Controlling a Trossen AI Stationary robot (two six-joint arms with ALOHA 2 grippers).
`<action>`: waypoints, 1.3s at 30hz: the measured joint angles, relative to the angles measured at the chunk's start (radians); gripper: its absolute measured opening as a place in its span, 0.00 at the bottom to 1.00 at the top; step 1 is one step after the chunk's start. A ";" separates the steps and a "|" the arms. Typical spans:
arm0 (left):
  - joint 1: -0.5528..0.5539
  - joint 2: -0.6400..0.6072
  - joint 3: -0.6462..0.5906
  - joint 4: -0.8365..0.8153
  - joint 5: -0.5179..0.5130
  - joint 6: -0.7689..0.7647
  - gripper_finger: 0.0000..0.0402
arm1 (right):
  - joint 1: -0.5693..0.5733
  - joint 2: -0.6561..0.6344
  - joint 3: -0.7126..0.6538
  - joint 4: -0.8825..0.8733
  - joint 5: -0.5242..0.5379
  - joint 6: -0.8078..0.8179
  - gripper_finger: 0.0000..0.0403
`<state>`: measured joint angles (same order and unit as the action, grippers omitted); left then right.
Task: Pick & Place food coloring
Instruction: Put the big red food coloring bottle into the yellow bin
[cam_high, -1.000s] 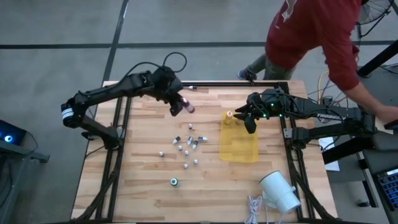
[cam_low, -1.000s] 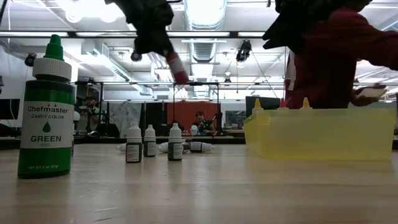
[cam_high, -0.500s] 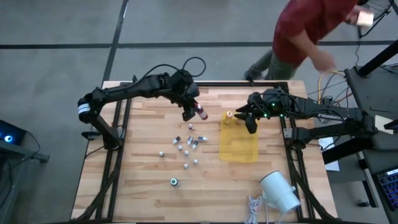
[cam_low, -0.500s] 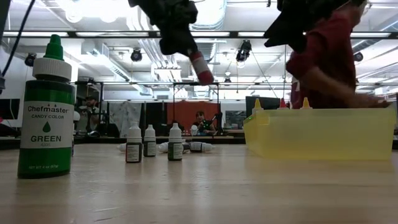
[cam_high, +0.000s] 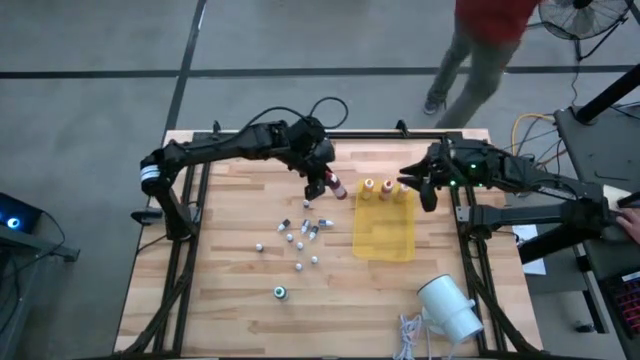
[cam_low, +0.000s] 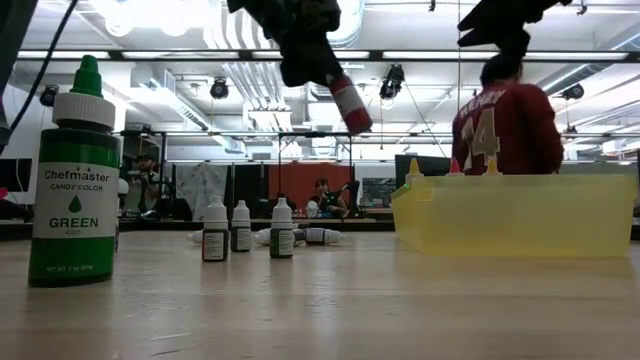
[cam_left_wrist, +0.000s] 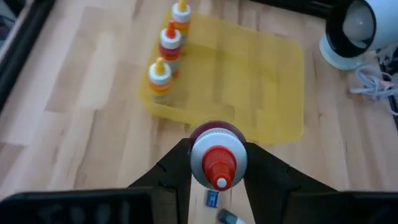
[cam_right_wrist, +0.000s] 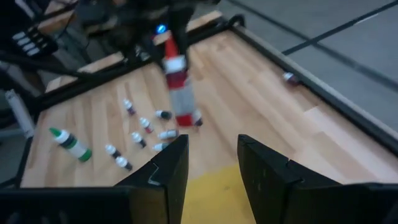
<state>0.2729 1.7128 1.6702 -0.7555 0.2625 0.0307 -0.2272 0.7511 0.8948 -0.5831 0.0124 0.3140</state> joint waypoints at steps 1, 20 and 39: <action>-0.008 0.008 0.008 -0.003 0.007 0.000 0.24 | 0.000 -0.013 0.000 -0.001 0.019 0.000 0.32; -0.188 0.109 0.204 0.001 -0.013 -0.004 0.24 | 0.000 -0.071 0.000 -0.025 0.095 0.020 0.32; -0.159 0.158 0.220 0.014 -0.135 0.036 0.24 | 0.000 -0.068 0.000 -0.050 0.095 0.046 0.32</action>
<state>0.1136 1.8709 1.8905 -0.7414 0.1273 0.0669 -0.2273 0.6834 0.8948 -0.6327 0.1070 0.3598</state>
